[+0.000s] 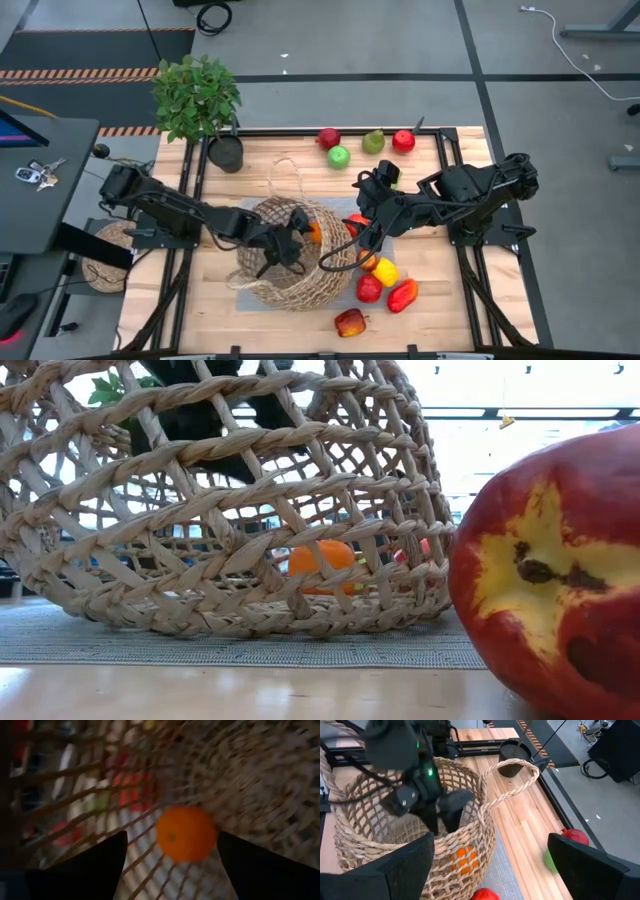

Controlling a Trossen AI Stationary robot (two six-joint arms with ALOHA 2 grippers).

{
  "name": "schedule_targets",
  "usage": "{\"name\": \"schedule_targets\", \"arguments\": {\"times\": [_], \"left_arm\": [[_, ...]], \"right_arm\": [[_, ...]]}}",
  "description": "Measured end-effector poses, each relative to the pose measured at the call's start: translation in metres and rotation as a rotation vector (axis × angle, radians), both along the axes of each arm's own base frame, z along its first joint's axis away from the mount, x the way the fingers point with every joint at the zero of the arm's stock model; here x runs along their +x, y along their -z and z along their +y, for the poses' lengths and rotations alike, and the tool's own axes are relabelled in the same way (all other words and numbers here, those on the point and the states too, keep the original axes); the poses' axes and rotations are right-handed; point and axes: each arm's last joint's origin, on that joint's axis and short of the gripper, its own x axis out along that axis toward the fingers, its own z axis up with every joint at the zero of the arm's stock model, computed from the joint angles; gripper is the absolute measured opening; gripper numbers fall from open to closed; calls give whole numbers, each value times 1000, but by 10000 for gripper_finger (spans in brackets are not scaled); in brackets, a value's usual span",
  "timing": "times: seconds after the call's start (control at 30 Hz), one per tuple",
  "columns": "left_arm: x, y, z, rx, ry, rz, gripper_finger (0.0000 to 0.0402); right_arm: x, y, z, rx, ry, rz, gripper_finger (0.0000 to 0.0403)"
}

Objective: Build produce basket
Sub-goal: Put the pear into the brown basket

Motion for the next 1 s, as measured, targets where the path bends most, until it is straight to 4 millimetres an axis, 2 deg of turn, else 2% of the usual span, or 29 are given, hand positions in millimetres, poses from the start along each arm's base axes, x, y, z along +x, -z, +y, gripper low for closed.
{"name": "schedule_targets", "arguments": {"times": [0.5,0.87,1.0], "left_arm": [[-46,-69,1,58,-138,-275,306],[-100,-120,8,-122,-370,-572,284],[-124,-131,12,-249,-402,-633,271]], "right_arm": [[-1,1,-1,-22,12,11,392],[-2,1,-2,-32,23,18,392],[-1,5,-2,-40,26,27,392]]}}
